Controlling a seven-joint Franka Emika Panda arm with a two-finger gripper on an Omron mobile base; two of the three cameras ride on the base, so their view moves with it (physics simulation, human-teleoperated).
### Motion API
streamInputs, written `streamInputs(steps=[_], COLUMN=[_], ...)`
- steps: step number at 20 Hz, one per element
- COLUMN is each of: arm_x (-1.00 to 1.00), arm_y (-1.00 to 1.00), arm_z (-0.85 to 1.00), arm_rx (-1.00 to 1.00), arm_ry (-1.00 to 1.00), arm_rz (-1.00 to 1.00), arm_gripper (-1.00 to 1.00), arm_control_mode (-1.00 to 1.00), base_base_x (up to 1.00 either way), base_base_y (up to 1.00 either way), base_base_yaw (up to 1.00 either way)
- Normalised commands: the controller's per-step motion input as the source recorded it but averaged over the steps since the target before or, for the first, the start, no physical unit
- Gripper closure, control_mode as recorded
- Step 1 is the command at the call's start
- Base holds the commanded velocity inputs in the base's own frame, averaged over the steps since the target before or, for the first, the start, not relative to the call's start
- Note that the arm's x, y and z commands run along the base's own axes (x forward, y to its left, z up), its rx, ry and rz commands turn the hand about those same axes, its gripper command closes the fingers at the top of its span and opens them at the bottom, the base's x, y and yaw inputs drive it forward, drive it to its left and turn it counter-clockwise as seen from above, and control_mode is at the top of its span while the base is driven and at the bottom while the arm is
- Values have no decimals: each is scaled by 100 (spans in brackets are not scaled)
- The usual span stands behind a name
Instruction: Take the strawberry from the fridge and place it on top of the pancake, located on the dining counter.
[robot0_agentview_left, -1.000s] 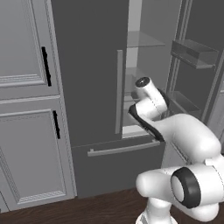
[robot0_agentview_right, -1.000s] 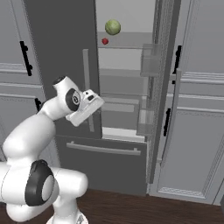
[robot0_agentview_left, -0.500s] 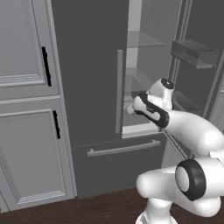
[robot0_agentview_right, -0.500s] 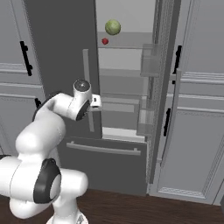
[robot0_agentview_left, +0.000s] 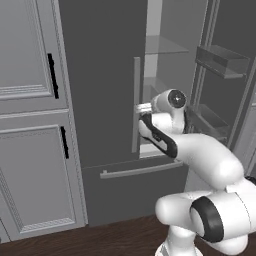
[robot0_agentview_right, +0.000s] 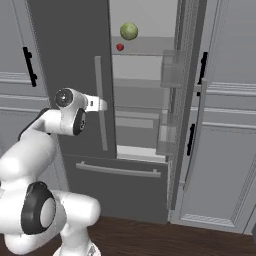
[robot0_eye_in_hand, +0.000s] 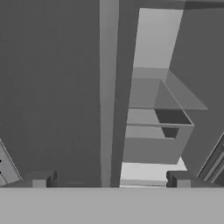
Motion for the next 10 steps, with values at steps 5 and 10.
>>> streamInputs(steps=[5,10], arm_x=[62,54], arm_y=[50,6], arm_z=[27,2], arm_rx=[0,2], arm_ry=[17,10], arm_rz=[-5,0], arm_gripper=[-100,-100], arm_control_mode=[-100,-100], base_base_x=[0,0], base_base_y=[0,0], base_base_yaw=[0,0])
